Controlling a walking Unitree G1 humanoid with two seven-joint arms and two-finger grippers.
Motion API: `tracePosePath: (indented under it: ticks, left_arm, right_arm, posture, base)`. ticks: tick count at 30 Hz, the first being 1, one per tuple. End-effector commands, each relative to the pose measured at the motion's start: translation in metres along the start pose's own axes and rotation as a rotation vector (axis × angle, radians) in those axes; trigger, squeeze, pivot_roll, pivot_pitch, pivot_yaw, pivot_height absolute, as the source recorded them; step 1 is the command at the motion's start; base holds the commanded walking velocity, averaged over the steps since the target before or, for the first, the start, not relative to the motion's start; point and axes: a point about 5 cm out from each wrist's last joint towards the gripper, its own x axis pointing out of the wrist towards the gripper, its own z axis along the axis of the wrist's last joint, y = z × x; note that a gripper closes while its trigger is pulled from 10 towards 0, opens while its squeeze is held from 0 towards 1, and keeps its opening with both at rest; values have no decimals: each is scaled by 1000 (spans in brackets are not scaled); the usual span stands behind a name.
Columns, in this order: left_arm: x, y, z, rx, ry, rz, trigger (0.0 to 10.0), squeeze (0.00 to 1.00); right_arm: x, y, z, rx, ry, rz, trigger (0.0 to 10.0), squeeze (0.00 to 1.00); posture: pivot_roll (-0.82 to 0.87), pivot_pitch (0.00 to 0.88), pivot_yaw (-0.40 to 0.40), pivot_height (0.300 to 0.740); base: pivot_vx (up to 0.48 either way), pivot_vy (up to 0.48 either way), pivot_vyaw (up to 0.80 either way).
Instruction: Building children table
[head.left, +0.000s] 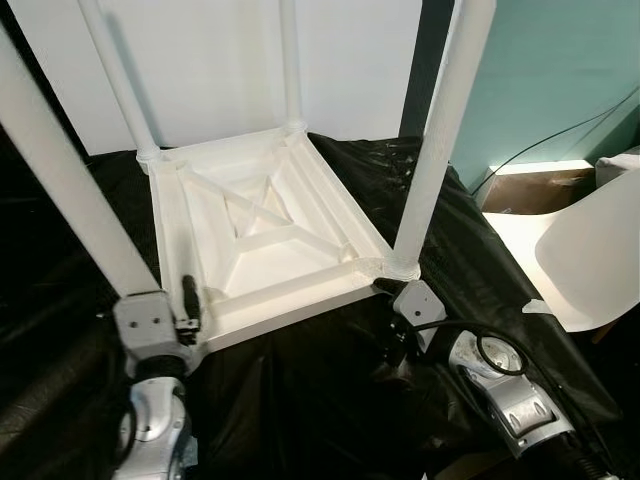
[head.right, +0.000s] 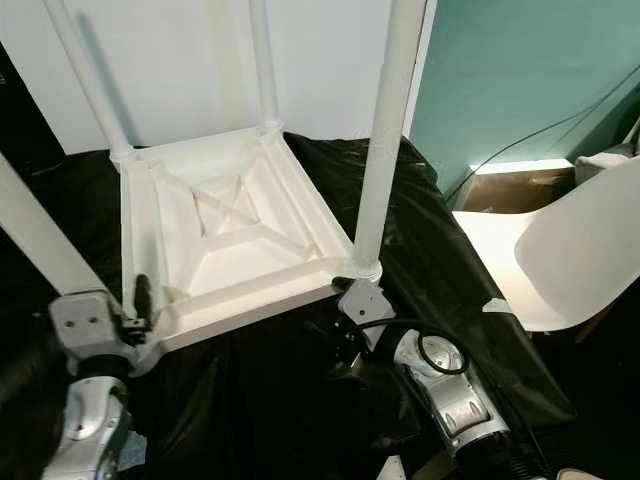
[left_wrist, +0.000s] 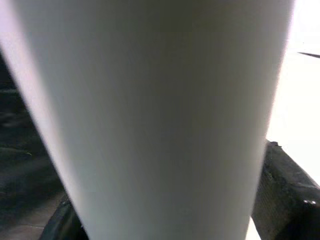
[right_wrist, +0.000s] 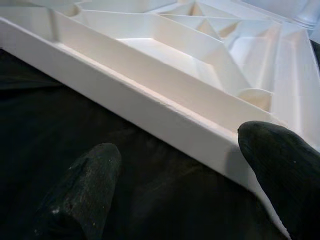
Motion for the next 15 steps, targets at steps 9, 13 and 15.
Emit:
tracePosePath:
  ticks: [9,13,15]
  left_arm:
    - [17,-25,-11,-19,46,-129,10000,0]
    - [15,-19,-14,-1,57,-119,10000,0]
    - [14,-15,-18,11,70,-110,10000,0]
  right_arm:
    - [2,4,-1,-43,3,12,10000,0]
    - [0,4,-2,-51,7,7,10000,0]
    - [0,3,-2,-73,12,6,10000,0]
  posture:
    - [170,0,0,740]
    - [164,0,1,740]
    - [162,0,1,740]
  base:
    - [0,0,0]
    - [0,0,0]
    - [0,0,0]
